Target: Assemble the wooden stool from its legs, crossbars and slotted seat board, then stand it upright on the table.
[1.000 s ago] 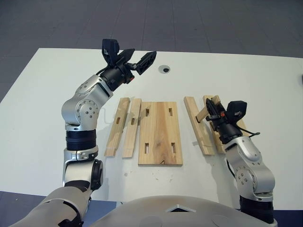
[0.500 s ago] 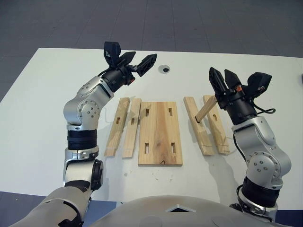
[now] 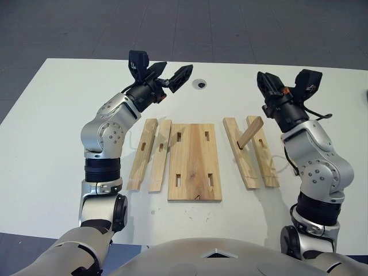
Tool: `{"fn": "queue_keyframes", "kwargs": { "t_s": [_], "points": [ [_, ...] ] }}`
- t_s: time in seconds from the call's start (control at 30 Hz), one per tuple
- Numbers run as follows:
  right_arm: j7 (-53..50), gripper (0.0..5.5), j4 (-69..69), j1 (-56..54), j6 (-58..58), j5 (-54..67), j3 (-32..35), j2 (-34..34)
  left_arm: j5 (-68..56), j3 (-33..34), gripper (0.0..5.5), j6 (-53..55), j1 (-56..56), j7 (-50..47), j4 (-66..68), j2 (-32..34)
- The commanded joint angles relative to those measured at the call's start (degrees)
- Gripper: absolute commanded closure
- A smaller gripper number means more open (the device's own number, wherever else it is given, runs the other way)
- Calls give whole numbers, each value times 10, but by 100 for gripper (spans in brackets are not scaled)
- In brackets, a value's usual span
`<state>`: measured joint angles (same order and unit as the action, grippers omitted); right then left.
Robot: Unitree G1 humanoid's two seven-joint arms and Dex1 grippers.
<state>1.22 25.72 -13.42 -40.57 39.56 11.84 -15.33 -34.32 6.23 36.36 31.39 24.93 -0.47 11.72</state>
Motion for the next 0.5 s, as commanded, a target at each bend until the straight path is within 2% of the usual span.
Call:
{"fn": "queue_keyframes", "kwargs": {
  "t_s": [0.03, 0.1, 0.27, 0.5],
  "points": [
    [9, 514, 8, 22, -5, -17, -16, -4, 8, 1, 10, -4, -2, -5, 2, -2],
    [11, 547, 12, 20, -2, -25, -20, -5, 10, 1, 10, -3, -3, -4, 3, -2],
    [23, 547, 19, 4, 11, -48, -25, -13, 12, 0, 10, -5, -1, -3, 5, -4],
    [9, 547, 51, -36, 2, -39, 5, -11, 14, 0, 10, -7, -3, -3, 4, -6]
  ]
}}
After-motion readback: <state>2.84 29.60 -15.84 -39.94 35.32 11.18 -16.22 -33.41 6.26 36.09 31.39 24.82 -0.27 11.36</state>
